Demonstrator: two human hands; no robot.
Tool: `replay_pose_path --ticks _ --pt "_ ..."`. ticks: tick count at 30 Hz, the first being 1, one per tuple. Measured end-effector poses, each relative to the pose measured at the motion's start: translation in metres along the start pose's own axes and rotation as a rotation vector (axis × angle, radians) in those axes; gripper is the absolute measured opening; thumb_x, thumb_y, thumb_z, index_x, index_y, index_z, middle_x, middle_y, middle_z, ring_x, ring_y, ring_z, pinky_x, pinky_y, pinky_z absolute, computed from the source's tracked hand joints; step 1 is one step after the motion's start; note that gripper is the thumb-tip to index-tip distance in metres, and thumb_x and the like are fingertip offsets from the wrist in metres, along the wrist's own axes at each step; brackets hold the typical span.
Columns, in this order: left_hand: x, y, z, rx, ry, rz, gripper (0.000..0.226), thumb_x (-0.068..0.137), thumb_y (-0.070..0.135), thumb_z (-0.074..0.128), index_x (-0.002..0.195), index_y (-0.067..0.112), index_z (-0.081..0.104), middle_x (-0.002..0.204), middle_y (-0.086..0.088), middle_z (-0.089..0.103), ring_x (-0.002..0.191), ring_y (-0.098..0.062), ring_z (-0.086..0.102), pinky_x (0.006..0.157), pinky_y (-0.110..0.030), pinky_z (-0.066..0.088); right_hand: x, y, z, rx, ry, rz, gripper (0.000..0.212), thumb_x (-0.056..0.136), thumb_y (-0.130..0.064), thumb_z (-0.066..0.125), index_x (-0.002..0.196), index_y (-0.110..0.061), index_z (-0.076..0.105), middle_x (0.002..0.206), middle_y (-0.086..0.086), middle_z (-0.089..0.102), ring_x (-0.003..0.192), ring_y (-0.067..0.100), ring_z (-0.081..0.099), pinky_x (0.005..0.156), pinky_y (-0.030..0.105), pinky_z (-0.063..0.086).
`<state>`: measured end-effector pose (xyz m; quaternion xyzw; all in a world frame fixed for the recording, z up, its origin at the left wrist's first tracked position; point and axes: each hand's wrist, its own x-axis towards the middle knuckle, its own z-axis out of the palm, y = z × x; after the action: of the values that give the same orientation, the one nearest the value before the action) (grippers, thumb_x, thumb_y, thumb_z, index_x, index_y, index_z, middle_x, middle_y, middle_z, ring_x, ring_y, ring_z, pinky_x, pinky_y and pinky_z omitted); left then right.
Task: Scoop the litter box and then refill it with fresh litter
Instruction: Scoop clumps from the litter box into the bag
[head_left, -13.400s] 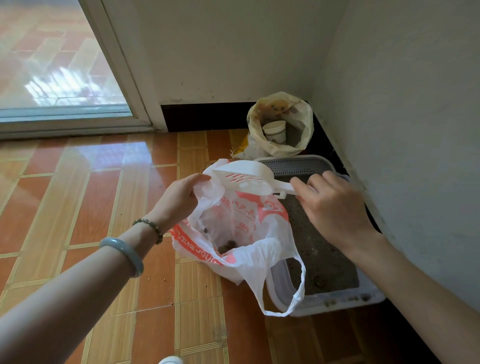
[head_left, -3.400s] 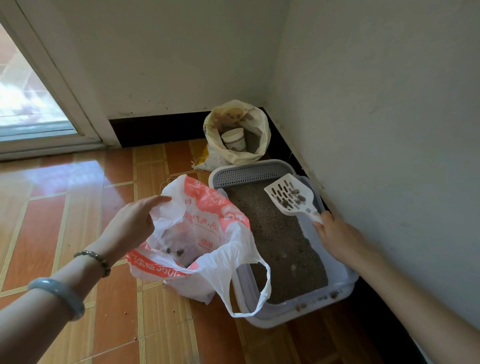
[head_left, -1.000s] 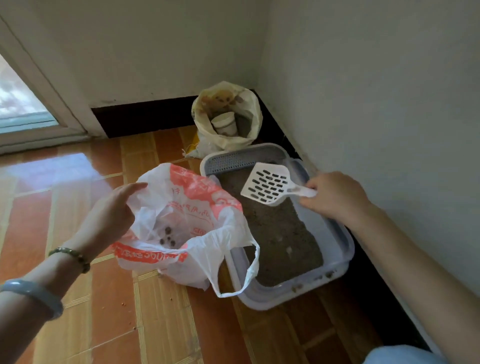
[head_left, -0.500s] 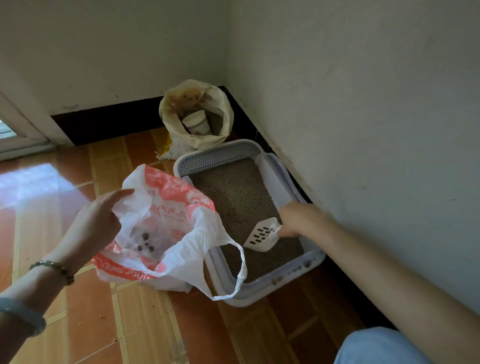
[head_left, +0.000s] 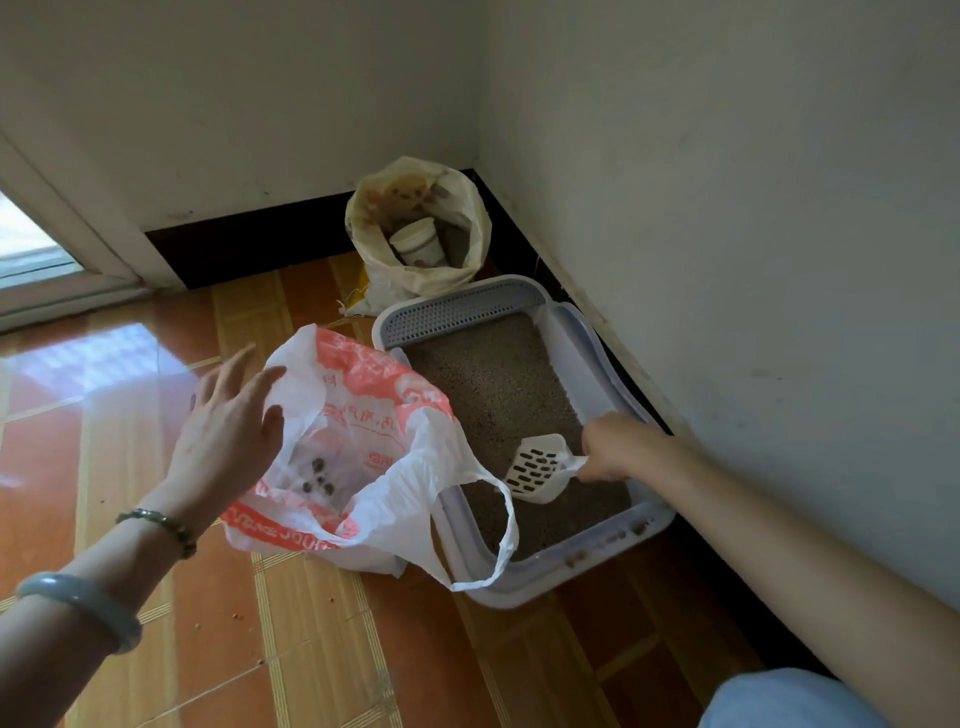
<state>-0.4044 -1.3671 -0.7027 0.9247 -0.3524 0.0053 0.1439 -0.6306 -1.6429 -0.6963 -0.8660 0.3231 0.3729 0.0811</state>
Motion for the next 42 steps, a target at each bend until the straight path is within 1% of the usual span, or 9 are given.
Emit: replay_pose_path --ticks 3,7,12,14,16,19,29,34,42 --pt "-0.001 0.035 -0.011 0.024 0.019 0.083 0.044 0.093 0.027 0.051 0.133 0.010 0.048 0.151 -0.015 0.027 0.137 -0.037 0.022 0.109 -0.055 0.022 0.000 -0.004 0.004 0.056 0.013 -0.031 0.030 0.084 -0.033 0.063 0.104 -0.011 0.061 0.073 0.000 0.051 0.071 0.015 0.056 0.065 0.027 0.047" --pt "-0.022 0.117 -0.031 -0.241 -0.293 0.264 0.066 0.086 0.070 0.019 0.143 0.037 0.027 0.154 0.012 0.008 0.141 -0.012 0.002 0.112 -0.042 0.008 -0.002 -0.005 0.002 0.094 0.043 -0.026 0.031 0.086 -0.029 0.062 0.111 -0.011 0.060 0.072 0.000 0.051 0.066 0.013 0.053 0.054 0.022 0.041" --pt "-0.045 0.164 -0.009 0.122 -0.595 0.493 0.075 0.077 0.075 0.008 0.145 0.042 0.014 0.156 0.009 -0.012 0.137 -0.011 -0.025 0.113 -0.048 -0.013 -0.001 -0.004 0.011 0.157 0.047 0.000 0.031 0.086 -0.030 0.062 0.110 -0.011 0.059 0.088 0.003 0.059 0.076 0.014 0.057 0.062 0.024 0.045" --pt "-0.050 0.163 0.005 0.287 -0.630 0.492 0.083 0.074 0.076 0.004 0.145 0.036 0.023 0.158 0.002 0.001 0.143 -0.020 -0.011 0.115 -0.052 -0.007 -0.002 -0.002 0.014 0.183 0.062 0.007 0.031 0.087 -0.030 0.062 0.112 -0.011 0.059 0.089 0.004 0.058 0.077 0.015 0.056 0.061 0.024 0.043" --pt "-0.057 0.155 0.011 0.374 -0.597 0.541 0.083 0.079 0.076 0.004 0.133 0.030 0.048 0.150 -0.004 0.033 0.140 -0.028 0.025 0.112 -0.057 0.014 -0.002 0.000 0.017 0.186 0.080 0.019 0.032 0.087 -0.029 0.060 0.114 -0.011 0.057 0.090 0.004 0.057 0.078 0.016 0.056 0.058 0.024 0.041" --pt "-0.064 0.137 0.020 0.420 -0.582 0.573 0.080 0.089 0.067 0.008 0.103 0.023 0.073 0.114 -0.009 0.068 0.102 -0.031 0.065 0.083 -0.055 0.049 -0.002 0.001 0.022 0.147 0.099 0.021 0.031 0.088 -0.027 0.060 0.114 -0.010 0.056 0.091 0.006 0.055 0.080 0.018 0.056 0.062 0.027 0.043" --pt "-0.066 0.121 0.037 0.337 -0.476 0.620 0.064 0.086 0.060 0.026 0.108 0.019 0.070 0.117 -0.009 0.066 0.105 -0.028 0.065 0.078 -0.043 0.055 0.003 -0.012 0.013 0.156 0.145 -0.049 0.026 0.089 -0.021 0.059 0.113 -0.011 0.058 0.074 0.002 0.046 0.073 0.017 0.049 0.066 0.030 0.041" --pt "-0.060 0.120 0.036 0.289 -0.481 0.635 0.062 0.081 0.062 0.029 0.107 0.024 0.069 0.116 -0.003 0.067 0.105 -0.023 0.065 0.079 -0.038 0.055 -0.005 0.003 -0.022 0.049 0.368 0.005 0.017 0.089 -0.011 0.056 0.106 -0.010 0.058 0.067 0.001 0.038 0.067 0.017 0.043 0.068 0.030 0.035" --pt "-0.052 0.104 0.031 -0.031 -0.445 0.568 0.053 0.090 0.057 0.031 0.131 0.030 0.050 0.128 0.014 0.057 0.120 0.000 0.043 0.101 -0.010 0.020 0.036 -0.049 -0.035 -0.044 0.652 -0.197 0.025 0.089 -0.013 0.056 0.114 -0.012 0.058 0.107 0.008 0.060 0.099 0.028 0.056 0.070 0.034 0.036"
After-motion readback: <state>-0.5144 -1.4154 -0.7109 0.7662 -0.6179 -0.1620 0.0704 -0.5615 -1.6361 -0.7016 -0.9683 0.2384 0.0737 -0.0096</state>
